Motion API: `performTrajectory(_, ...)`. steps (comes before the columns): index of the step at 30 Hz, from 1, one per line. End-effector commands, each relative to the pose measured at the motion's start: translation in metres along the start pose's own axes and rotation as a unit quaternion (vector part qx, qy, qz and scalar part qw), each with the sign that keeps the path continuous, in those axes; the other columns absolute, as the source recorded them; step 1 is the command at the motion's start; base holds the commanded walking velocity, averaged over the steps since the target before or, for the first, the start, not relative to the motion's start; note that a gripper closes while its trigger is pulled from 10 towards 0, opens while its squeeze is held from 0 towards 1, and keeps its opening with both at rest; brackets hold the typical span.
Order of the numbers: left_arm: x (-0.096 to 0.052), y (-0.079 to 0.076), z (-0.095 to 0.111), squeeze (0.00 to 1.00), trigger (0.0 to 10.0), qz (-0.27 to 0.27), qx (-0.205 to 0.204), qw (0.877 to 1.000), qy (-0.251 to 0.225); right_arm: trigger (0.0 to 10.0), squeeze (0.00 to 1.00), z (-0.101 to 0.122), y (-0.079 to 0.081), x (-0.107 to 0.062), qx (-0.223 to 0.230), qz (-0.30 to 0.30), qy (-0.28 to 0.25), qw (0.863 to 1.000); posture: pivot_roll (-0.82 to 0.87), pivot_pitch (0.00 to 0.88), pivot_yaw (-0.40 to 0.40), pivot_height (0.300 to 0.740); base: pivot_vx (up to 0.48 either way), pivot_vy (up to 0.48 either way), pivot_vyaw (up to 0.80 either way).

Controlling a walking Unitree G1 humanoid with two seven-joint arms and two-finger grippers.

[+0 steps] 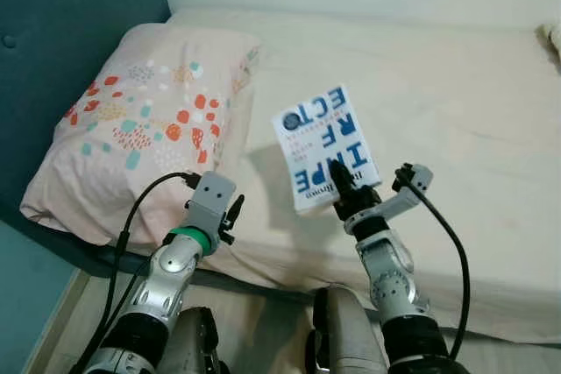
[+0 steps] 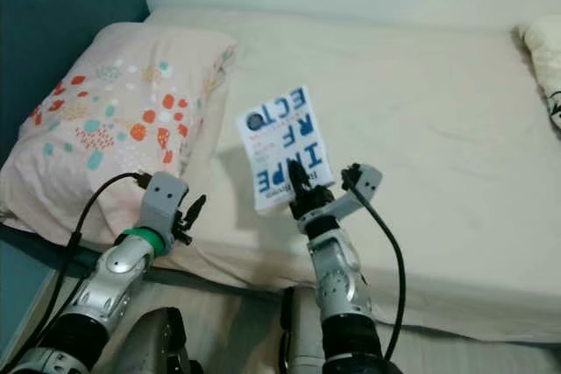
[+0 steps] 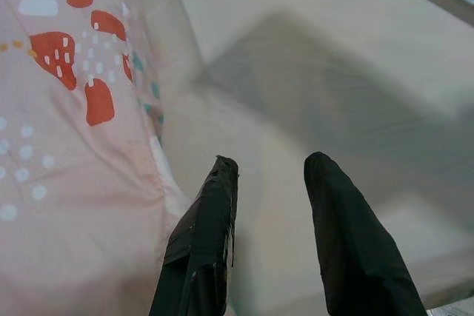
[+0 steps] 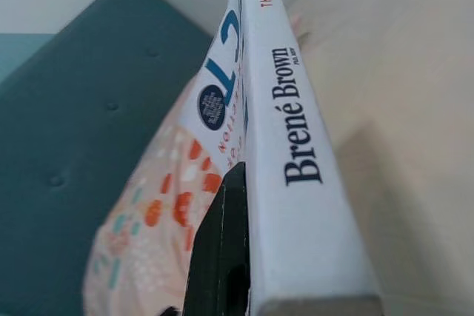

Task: Clean up the room

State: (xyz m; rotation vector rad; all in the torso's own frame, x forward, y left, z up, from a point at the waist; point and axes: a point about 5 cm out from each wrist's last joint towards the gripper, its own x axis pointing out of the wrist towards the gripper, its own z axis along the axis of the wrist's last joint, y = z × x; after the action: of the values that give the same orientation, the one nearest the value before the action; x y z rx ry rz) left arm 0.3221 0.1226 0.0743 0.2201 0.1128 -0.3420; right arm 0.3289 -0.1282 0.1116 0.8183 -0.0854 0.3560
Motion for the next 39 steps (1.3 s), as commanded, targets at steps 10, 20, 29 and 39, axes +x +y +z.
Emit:
performTrajectory(10, -0.016, 0.006, 0.014, 0.0, 10.0, 0.007, -0.012, 1.0, -0.02, 10.0, 0.0, -0.001, -0.002, 0.016, 0.14, 0.029, -0.011, 0.99, 0.02, 0.191, 0.111, 0.61, 0.0, 0.0, 0.0)
performTrajectory(20, -0.039, 0.037, 0.121, 0.0, 10.0, 0.01, -0.066, 0.984, -0.164, 10.0, 0.0, -0.006, -0.02, 0.027, 0.196, -0.046, -0.005, 0.979, 0.14, 0.274, 0.118, 0.61, 0.0, 0.0, 0.0)
performTrajectory(29, -0.056, 0.018, 0.162, 0.0, 10.0, -0.03, -0.084, 0.973, -0.211, 10.0, 0.0, -0.006, -0.019, 0.044, 0.202, -0.155, 0.013, 0.967, 0.2, 0.284, 0.099, 0.61, 0.0, 0.0, 0.0)
performTrajectory(39, -0.066, 0.01, 0.168, 0.0, 10.0, -0.046, -0.091, 0.974, -0.201, 10.0, 0.92, -0.016, -0.005, 0.055, 0.224, -0.182, 0.033, 0.957, 0.22, 0.272, 0.091, 0.61, 0.0, 0.0, 0.0)
